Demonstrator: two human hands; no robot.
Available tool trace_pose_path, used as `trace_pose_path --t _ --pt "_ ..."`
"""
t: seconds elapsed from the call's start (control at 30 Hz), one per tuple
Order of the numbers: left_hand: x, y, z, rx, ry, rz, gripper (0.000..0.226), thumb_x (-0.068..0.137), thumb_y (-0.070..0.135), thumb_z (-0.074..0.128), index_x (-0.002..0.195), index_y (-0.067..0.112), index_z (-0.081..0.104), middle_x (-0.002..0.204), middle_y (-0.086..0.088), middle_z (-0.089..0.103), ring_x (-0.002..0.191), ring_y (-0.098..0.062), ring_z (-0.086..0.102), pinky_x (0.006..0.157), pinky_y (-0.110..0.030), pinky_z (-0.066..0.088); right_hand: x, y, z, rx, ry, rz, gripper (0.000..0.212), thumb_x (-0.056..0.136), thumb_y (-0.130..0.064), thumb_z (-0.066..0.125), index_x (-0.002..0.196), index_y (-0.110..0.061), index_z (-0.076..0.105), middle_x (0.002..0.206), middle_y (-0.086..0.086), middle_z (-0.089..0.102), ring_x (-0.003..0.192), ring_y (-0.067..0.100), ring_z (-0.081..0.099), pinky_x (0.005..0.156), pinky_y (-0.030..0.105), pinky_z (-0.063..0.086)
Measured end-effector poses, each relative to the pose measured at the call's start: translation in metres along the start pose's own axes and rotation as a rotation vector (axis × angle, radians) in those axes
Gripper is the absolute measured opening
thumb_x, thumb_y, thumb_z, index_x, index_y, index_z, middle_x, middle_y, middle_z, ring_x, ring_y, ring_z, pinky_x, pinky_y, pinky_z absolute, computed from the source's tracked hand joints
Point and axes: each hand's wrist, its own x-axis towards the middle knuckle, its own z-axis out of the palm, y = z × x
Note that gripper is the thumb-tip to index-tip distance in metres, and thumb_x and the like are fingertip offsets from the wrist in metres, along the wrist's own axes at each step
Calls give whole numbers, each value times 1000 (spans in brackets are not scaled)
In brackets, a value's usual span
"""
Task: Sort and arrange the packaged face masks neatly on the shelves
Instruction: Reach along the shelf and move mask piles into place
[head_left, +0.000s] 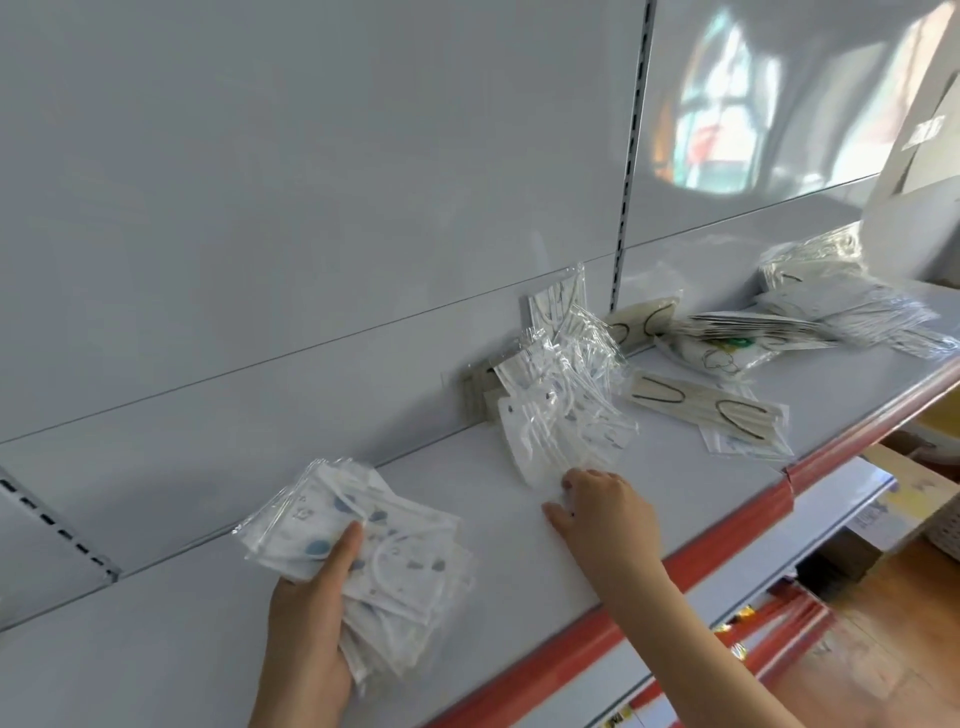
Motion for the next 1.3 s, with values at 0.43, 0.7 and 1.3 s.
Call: trace_pose_path --t 0.43,0.7,1.3 --pt "-5 17 -15 -50 -89 69 23 90 18 71 113 16 72 108 -11 78 101 -31 74 97 -50 54 7 -5 2 1291 -327 396 9 94 5 56 91 2 63 79 20 74 68 26 75 59 28 59" --pt "-3 -3 4 -9 -165 -16 33 88 14 71 121 11 69 109 -13 77 102 -34 74 98 -56 53 77 -7 8 11 142 34 92 83 -58 66 153 -19 22 152 12 29 139 35 32 110 45 33" --pt "-1 -7 35 125 -227 208 43 72 25 78 114 22 72 106 -12 78 101 -36 74 96 -64 53 -37 -46 -12 524 -408 -593 74 88 -29 58 155 -27 28 158 -14 29 142 6 32 115 32 35"
